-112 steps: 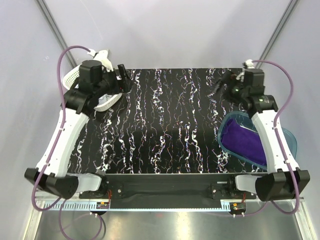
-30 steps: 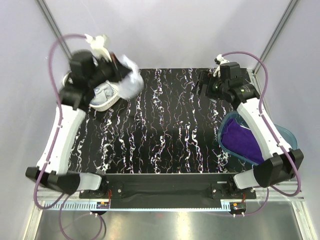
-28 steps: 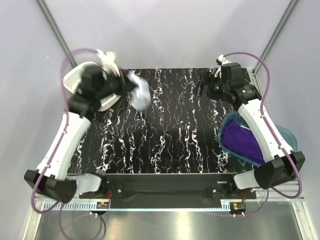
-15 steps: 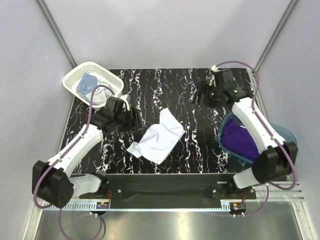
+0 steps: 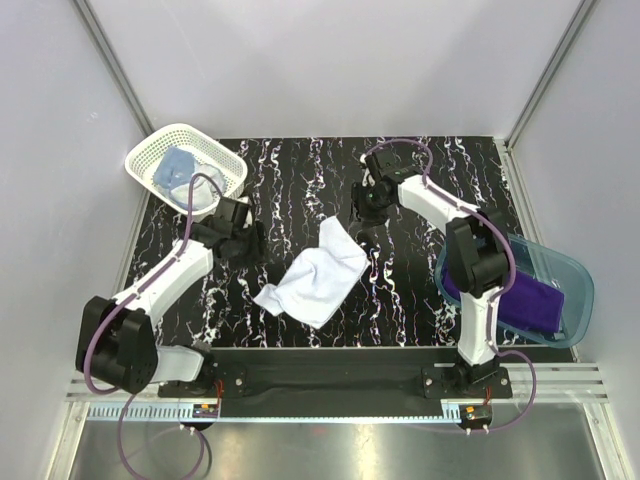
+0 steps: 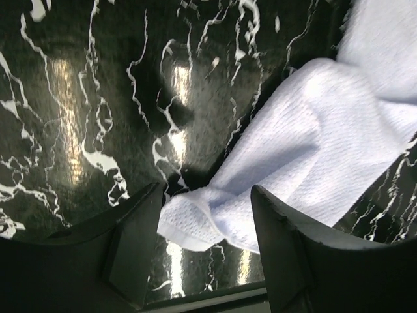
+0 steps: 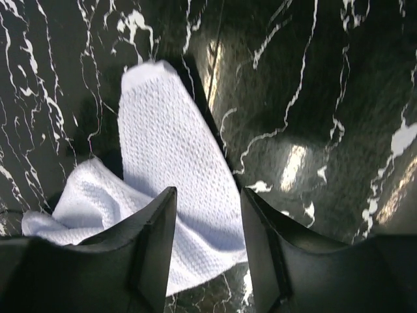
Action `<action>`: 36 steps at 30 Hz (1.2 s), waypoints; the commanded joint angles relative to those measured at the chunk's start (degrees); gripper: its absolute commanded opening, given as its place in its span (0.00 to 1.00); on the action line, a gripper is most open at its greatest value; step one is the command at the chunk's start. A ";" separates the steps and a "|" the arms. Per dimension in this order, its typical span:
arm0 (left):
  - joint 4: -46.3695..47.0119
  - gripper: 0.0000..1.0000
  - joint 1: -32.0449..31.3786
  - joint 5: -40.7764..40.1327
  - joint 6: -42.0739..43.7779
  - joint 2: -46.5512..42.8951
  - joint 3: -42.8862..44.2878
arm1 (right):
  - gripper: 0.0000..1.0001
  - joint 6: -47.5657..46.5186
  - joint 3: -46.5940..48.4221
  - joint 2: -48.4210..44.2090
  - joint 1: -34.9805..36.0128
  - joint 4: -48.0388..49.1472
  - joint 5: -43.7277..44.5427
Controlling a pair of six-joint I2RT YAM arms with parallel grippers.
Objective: Fold and stack the towels
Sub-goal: Move the towel to the center of the board, then flatten out the crumpled towel
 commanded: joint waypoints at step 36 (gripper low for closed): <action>-5.66 0.00 1.14 -10.28 -5.01 -9.81 9.56 | 0.00 -4.55 34.71 6.30 0.14 8.04 -13.49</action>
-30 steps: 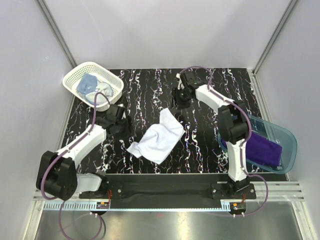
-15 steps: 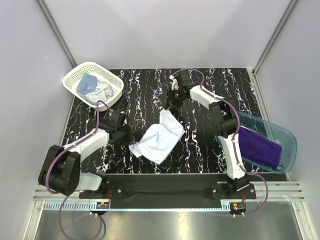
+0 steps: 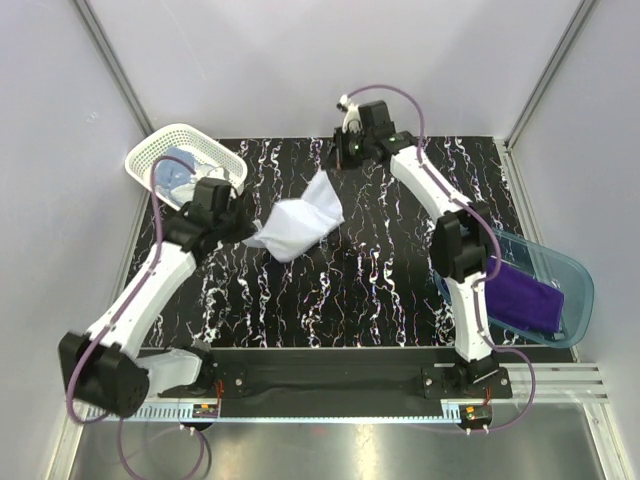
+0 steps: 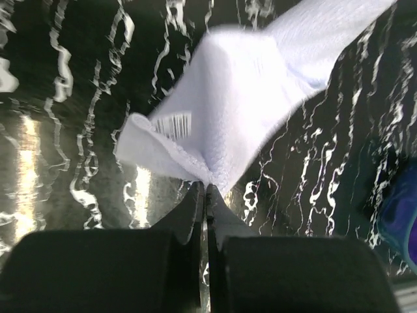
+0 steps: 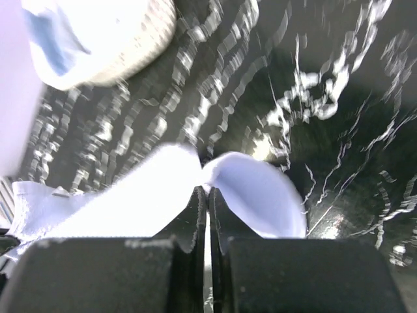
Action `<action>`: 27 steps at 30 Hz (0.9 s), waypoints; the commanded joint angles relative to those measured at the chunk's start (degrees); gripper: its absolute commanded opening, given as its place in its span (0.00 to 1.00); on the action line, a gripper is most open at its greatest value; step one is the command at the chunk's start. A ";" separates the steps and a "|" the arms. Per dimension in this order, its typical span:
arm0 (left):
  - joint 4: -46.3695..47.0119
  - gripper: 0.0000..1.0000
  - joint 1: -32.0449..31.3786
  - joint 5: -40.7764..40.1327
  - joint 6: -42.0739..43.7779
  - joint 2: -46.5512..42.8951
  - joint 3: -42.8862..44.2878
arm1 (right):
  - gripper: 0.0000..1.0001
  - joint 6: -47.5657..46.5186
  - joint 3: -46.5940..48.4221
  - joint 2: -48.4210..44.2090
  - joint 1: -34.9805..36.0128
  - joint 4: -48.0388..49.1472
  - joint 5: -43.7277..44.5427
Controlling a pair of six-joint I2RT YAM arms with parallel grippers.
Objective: Fold and stack the towels
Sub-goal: Flatten out the crumpled towel
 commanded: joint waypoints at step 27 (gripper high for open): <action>4.88 0.61 -3.69 -0.45 22.84 27.59 26.38 | 0.00 -4.21 -39.99 -20.34 -4.47 8.76 8.07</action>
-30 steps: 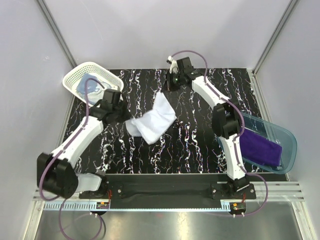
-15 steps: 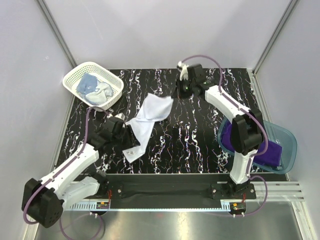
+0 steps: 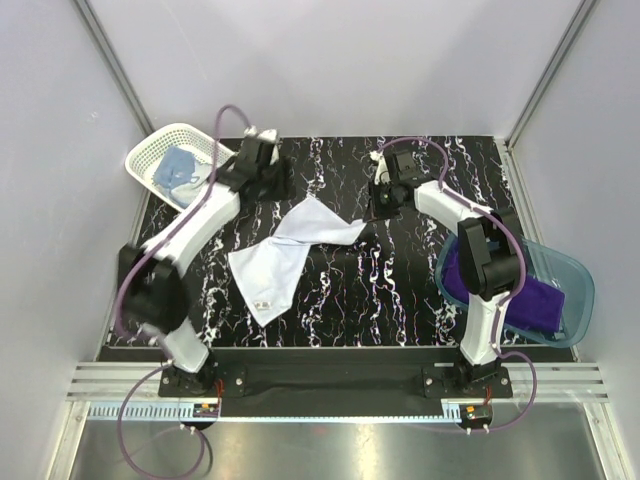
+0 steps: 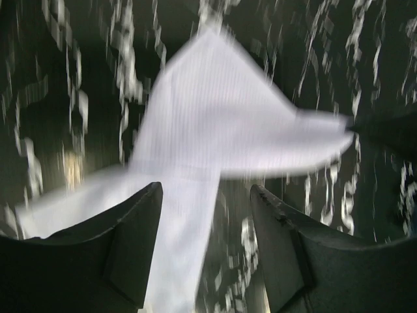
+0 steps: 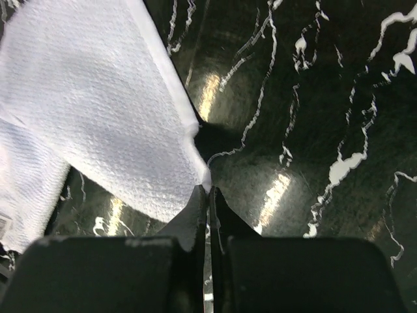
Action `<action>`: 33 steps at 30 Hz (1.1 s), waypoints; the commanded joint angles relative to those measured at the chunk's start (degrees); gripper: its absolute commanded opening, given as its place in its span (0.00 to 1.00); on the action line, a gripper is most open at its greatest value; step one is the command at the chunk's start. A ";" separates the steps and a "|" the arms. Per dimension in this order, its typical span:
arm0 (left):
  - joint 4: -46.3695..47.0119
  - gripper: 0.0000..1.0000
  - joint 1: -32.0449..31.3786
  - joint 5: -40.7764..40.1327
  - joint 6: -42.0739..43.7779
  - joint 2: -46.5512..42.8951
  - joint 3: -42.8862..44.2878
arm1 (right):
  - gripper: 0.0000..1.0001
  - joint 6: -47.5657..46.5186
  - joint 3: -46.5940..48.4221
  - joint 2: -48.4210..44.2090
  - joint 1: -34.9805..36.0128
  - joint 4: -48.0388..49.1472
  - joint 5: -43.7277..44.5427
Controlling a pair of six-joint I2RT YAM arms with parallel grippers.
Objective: Fold and stack the towels
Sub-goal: Flatten out the crumpled towel
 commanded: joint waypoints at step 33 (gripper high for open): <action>-3.63 0.57 1.80 10.38 24.30 47.85 37.50 | 0.00 5.43 -6.09 -0.97 0.44 15.19 -10.91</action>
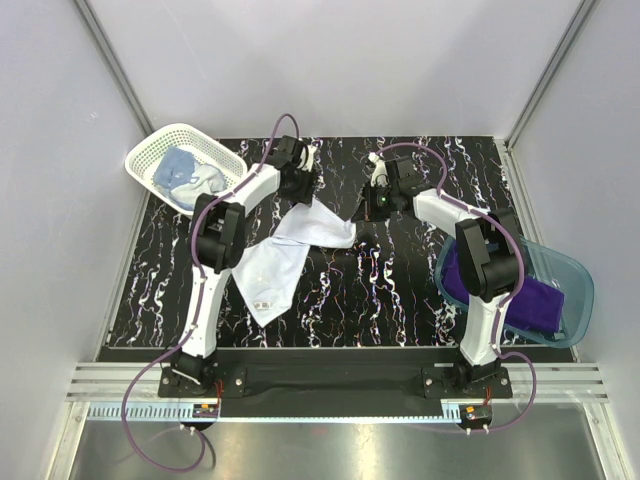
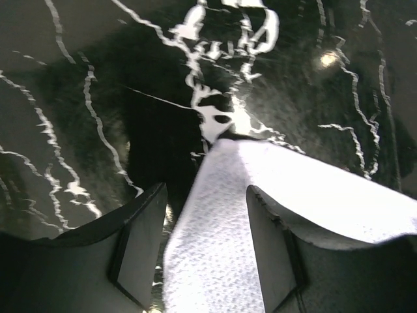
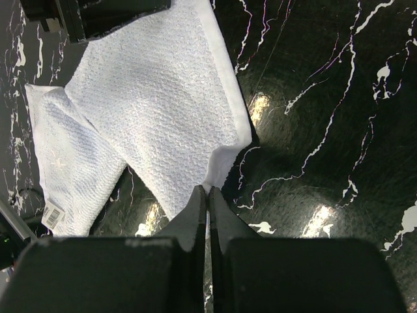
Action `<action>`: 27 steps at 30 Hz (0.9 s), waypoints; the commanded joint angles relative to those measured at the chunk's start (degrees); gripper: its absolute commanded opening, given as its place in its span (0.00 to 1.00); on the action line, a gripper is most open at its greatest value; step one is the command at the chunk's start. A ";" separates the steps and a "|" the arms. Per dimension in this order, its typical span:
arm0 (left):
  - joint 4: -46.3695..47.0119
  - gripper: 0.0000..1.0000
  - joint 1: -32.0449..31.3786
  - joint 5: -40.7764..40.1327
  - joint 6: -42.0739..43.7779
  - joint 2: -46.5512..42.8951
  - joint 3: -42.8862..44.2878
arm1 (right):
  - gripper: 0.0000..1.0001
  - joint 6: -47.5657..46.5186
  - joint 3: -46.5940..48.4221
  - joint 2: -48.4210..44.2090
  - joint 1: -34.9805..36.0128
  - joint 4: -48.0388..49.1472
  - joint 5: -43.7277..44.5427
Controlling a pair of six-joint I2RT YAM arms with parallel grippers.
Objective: Fold and stack the towels
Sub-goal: Flatten out the crumpled towel
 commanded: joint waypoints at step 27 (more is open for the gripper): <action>-3.30 0.00 -1.26 -5.09 -8.40 -30.16 9.17 | 0.00 -3.56 24.59 -13.65 -0.35 -12.43 30.51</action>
